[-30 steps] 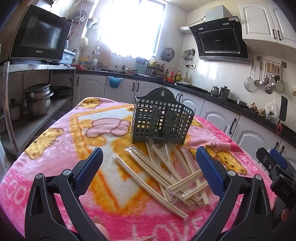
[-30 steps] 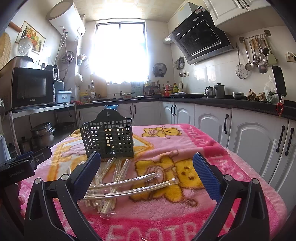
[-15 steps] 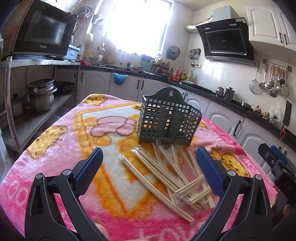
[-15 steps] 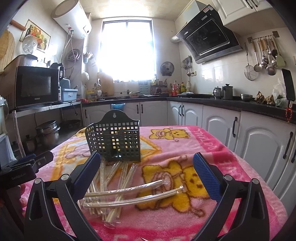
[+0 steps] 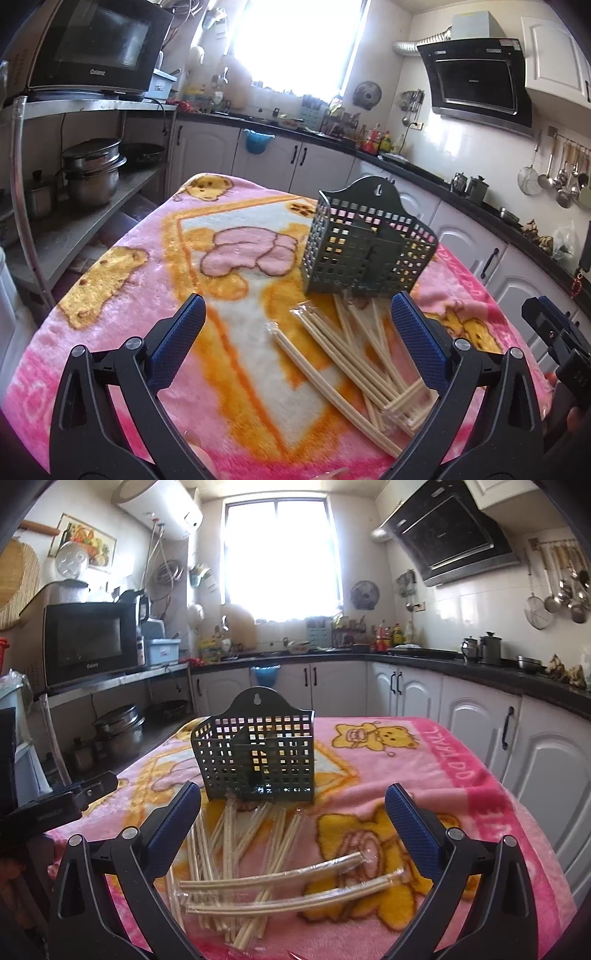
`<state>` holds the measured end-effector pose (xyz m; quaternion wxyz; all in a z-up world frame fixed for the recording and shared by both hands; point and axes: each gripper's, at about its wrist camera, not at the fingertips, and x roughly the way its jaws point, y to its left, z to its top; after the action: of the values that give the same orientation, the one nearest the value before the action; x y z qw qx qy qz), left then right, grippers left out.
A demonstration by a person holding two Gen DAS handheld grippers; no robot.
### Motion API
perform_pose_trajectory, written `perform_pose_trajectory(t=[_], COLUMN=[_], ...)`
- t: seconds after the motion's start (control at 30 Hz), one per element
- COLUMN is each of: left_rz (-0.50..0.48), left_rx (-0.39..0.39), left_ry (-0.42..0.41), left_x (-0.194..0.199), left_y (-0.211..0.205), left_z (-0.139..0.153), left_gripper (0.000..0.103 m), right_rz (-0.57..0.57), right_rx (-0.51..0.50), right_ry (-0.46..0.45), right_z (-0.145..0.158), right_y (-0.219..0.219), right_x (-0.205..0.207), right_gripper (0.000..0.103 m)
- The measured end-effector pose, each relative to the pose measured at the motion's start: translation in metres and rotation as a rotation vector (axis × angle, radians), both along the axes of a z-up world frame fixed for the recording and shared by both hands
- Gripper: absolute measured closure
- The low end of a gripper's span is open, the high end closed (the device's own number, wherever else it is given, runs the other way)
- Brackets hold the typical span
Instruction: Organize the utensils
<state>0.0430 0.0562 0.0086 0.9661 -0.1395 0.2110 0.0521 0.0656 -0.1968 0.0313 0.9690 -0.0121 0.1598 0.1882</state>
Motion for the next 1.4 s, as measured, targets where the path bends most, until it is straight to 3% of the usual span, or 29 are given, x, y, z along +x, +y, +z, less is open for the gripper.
perform_pose_trajectory(t=[0.37, 0.53, 0.57, 0.67, 0.83, 0.93, 1.07, 1.33, 1.4], left_rz=[-0.025, -0.066, -0.066, -0.072, -0.094, -0.113, -0.131, -0.142, -0.136], left_rx=[-0.019, -0.065, -0.066, -0.092, -0.148, -0.184, -0.215, -0.261, -0.255], left_ry=[0.091, 0.16, 0.171, 0.228, 0.3, 0.332, 0.381, 0.412, 0.419], left_x=[0.037, 0.057, 0.06, 0.071, 0.082, 0.086, 0.092, 0.102, 0.106], left_y=[0.012, 0.016, 0.017, 0.022, 0.029, 0.03, 0.031, 0.037, 0.038], left_z=[-0.001, -0.012, -0.014, -0.025, -0.041, -0.05, -0.062, -0.074, -0.076], left_gripper=[0.01, 0.01, 0.01, 0.01, 0.01, 0.018, 0.038, 0.061, 0.071], right_rz=[0.024, 0.029, 0.031, 0.038, 0.049, 0.058, 0.072, 0.081, 0.079], right_rx=[-0.017, -0.056, -0.063, -0.096, -0.084, -0.063, -0.039, -0.018, -0.014], right_ry=[0.178, 0.264, 0.277, 0.338, 0.447, 0.516, 0.581, 0.632, 0.637], right_z=[-0.008, -0.02, -0.022, -0.033, -0.051, -0.062, -0.073, -0.082, -0.083], right_y=[0.013, 0.019, 0.019, 0.023, 0.027, 0.027, 0.028, 0.031, 0.033], right_x=[0.053, 0.081, 0.085, 0.103, 0.129, 0.144, 0.158, 0.172, 0.175], right_gripper=[0.006, 0.006, 0.008, 0.026, 0.04, 0.051, 0.058, 0.061, 0.061])
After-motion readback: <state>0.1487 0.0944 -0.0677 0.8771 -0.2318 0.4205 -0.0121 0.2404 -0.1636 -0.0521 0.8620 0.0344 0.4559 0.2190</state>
